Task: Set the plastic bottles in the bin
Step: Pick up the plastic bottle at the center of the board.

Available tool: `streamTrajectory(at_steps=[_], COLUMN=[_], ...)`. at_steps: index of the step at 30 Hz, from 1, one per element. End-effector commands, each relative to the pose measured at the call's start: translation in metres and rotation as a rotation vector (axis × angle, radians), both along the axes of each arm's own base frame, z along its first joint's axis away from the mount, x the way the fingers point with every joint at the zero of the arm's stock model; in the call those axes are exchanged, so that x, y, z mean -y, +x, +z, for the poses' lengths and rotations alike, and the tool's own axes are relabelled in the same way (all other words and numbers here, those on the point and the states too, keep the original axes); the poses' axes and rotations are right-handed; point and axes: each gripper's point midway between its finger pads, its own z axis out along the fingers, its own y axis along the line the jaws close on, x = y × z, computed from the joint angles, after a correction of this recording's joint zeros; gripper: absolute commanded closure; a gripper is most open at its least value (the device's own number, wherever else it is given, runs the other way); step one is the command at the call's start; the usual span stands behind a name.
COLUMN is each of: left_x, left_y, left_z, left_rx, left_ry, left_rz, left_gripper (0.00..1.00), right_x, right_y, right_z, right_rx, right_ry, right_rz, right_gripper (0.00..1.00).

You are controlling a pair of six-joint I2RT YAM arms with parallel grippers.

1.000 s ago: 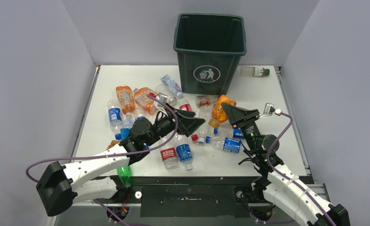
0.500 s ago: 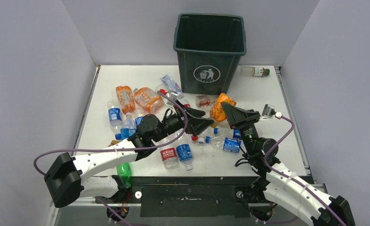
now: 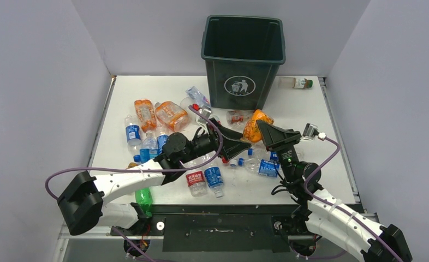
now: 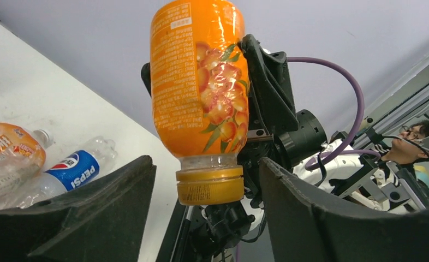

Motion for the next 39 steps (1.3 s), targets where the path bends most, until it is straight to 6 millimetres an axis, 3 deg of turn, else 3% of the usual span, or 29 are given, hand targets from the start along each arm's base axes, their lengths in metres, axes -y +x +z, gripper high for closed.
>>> streamTrajectory(at_steps=[1,8,9,10,12,17,21,24,28,32,35,39], left_x=[-0.001,-0.004,-0.005,-0.007,-0.014,-0.047,-0.082,-0.103,-0.123,-0.141,-0.147,-0.143], left_y=[-0.010,-0.013,-0.013,-0.013,-0.012,-0.005,0.011,0.004,-0.030,-0.019,-0.008,-0.006], left_z=[0.030,0.029,0.029,0.028,0.029,0.032,0.024,0.000,-0.057,-0.088,-0.090,-0.066], left_rx=[0.071,0.113,0.115,0.119,0.135,0.209,0.375,0.558,0.987,1.193,1.281,1.395], left_ry=[-0.089,-0.081,-0.073,-0.064,-0.043,0.091,0.402,0.707,1.073,1.344,1.471,1.463], left_rz=[-0.040,-0.035,-0.028,-0.021,-0.007,0.049,0.167,0.100,-0.209,-0.254,-0.245,-0.227], left_gripper=[0.44,0.95,1.00,1.00,1.00,1.00,1.00,1.00,1.00,1.00,1.00,1.00], right_x=[0.003,0.002,0.000,-0.003,-0.013,-0.011,0.005,0.006,0.007,-0.001,-0.013,-0.026], right_y=[-0.009,-0.009,-0.009,-0.009,-0.008,-0.014,-0.024,-0.034,-0.036,-0.050,-0.060,-0.071], right_z=[0.017,0.013,0.012,0.013,0.014,0.018,0.024,0.015,0.008,0.012,0.003,-0.013], right_rx=[0.052,0.039,0.034,0.031,0.026,0.009,0.002,-0.011,-0.021,0.074,0.106,0.140], right_ry=[0.062,0.038,0.022,-0.007,-0.114,-0.417,-0.695,-0.898,-1.019,-1.118,-1.220,-1.302], right_rz=[0.013,0.007,0.010,0.015,0.026,-0.025,-0.074,-0.016,0.014,0.102,0.239,0.396], right_gripper=[0.95,0.95,0.89,0.68,0.05,0.10,0.10,0.10,0.10,0.10,0.10,0.10])
